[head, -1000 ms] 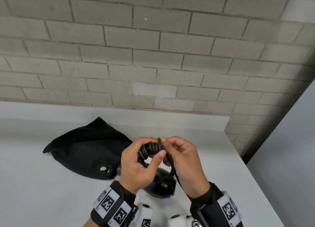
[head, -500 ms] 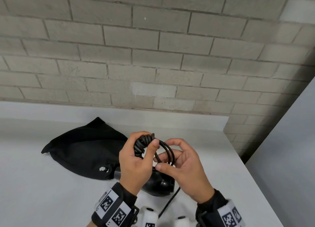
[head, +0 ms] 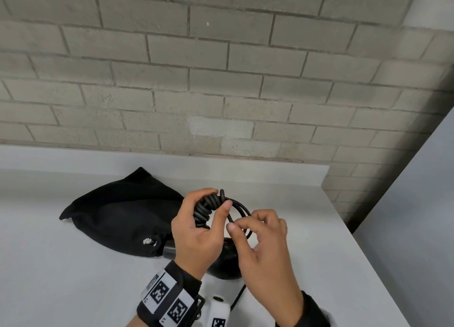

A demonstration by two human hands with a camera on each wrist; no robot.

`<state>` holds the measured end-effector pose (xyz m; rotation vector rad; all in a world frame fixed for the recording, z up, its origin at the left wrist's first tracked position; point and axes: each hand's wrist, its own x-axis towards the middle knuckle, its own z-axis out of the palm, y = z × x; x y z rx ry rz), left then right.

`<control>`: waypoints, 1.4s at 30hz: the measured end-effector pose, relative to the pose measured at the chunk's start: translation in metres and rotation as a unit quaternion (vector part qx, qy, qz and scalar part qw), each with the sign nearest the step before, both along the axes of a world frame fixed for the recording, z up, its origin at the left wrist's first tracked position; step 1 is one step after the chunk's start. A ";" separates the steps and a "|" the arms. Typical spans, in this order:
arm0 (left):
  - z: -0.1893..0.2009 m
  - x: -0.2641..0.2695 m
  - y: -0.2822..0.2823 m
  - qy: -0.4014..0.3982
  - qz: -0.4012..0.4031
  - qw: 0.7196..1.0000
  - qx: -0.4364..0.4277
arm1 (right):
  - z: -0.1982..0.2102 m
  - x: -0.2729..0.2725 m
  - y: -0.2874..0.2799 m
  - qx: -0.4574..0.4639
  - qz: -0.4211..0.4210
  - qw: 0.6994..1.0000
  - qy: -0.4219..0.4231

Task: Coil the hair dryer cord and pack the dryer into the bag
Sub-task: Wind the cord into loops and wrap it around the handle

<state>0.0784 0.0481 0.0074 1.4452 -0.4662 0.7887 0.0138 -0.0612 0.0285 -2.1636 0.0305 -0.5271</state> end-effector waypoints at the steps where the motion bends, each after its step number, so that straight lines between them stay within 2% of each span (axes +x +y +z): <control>1: 0.000 0.000 0.000 -0.006 0.003 1.000 0.004 | 0.008 -0.001 -0.001 0.070 0.021 0.996 0.052; 3: 0.000 0.001 0.001 -0.010 -0.003 1.000 0.006 | 0.025 -0.003 -0.008 0.217 0.062 0.965 0.131; 4: 0.000 0.001 0.001 -0.010 -0.007 1.000 0.003 | 0.029 -0.002 -0.013 0.312 0.091 0.929 0.180; 5: 0.000 0.001 0.001 -0.009 -0.009 1.000 -0.001 | 0.032 0.000 -0.017 0.423 0.129 0.868 0.225; 6: 0.000 0.001 0.002 -0.009 -0.010 1.000 -0.004 | 0.035 0.001 -0.022 0.525 0.158 0.796 0.257; 7: 0.000 0.001 0.002 -0.010 -0.010 1.000 -0.005 | 0.036 0.002 -0.025 0.592 0.173 0.740 0.269; 8: 0.000 0.002 0.002 -0.009 -0.010 1.000 -0.007 | 0.036 0.002 -0.027 0.617 0.180 0.720 0.261; 9: 0.000 0.003 0.002 -0.005 -0.009 1.000 -0.011 | 0.034 0.001 -0.027 0.593 0.173 0.749 0.239; 10: 0.001 0.004 0.002 0.000 -0.007 1.000 -0.017 | 0.034 -0.002 -0.027 0.513 0.155 0.820 0.203; 11: 0.001 0.005 0.003 0.005 -0.005 1.000 -0.023 | 0.032 -0.005 -0.026 0.395 0.127 0.896 0.155; 12: 0.001 0.006 0.003 0.007 -0.004 1.000 -0.024 | 0.029 -0.009 -0.024 0.266 0.099 0.954 0.092; 13: 0.001 0.007 0.004 0.007 -0.006 1.000 -0.023 | 0.024 -0.011 -0.024 0.160 0.075 0.984 0.034; 14: 0.001 0.007 0.004 0.007 -0.009 1.000 -0.021 | 0.020 -0.012 -0.023 0.095 0.059 0.994 -0.008; 16: 0.001 0.006 0.005 0.009 -0.017 1.000 -0.022 | 0.013 -0.015 -0.020 0.068 0.068 0.995 -0.039; 19: 0.000 0.006 0.005 0.018 -0.027 0.999 -0.022 | 0.015 -0.017 -0.020 0.198 0.095 0.976 0.014; 20: 0.000 0.006 0.006 0.021 -0.031 0.999 -0.023 | 0.019 -0.017 -0.022 0.257 0.105 0.960 0.040; 21: -0.001 0.007 0.007 0.024 -0.037 0.999 -0.026 | 0.023 -0.015 -0.026 0.334 0.121 0.932 0.076; 22: -0.001 0.006 0.007 0.025 -0.044 0.998 -0.028 | 0.026 -0.011 -0.032 0.427 0.142 0.884 0.126; 24: -0.001 0.004 0.006 0.022 -0.057 0.998 -0.021 | 0.031 -0.004 -0.044 0.620 0.183 0.730 0.223; 25: -0.001 0.003 0.005 0.020 -0.065 0.998 -0.017 | 0.033 -0.002 -0.048 0.674 0.196 0.670 0.242; 26: -0.001 0.002 0.003 0.018 -0.073 0.997 -0.016 | 0.033 -0.002 -0.050 0.692 0.205 0.648 0.243; 27: 0.000 0.001 0.002 0.016 -0.076 0.997 -0.018 | 0.031 -0.002 -0.050 0.687 0.208 0.657 0.229; 30: 0.001 0.004 0.003 0.013 -0.068 0.997 -0.031 | 0.023 -0.008 -0.046 0.592 0.245 0.759 0.113; 33: 0.003 0.005 0.004 0.016 -0.064 0.997 -0.033 | 0.002 -0.015 -0.039 0.411 0.304 0.859 0.004; 36: 0.003 0.004 0.005 0.021 -0.064 0.997 -0.028 | -0.014 -0.014 -0.029 0.197 0.229 0.951 -0.066; 37: 0.003 0.004 0.005 0.022 -0.062 0.998 -0.025 | -0.017 -0.013 -0.026 0.126 0.193 0.968 -0.095; 39: 0.002 0.004 0.005 0.027 -0.058 0.998 -0.020 | -0.021 -0.013 -0.026 0.027 0.153 0.977 -0.148; 41: 0.002 0.005 0.005 0.029 -0.052 0.998 -0.013 | -0.019 -0.014 -0.026 0.009 0.130 0.979 -0.155; 42: 0.002 0.005 0.006 0.027 -0.049 0.998 -0.009 | -0.012 -0.016 -0.025 0.053 0.116 0.983 -0.130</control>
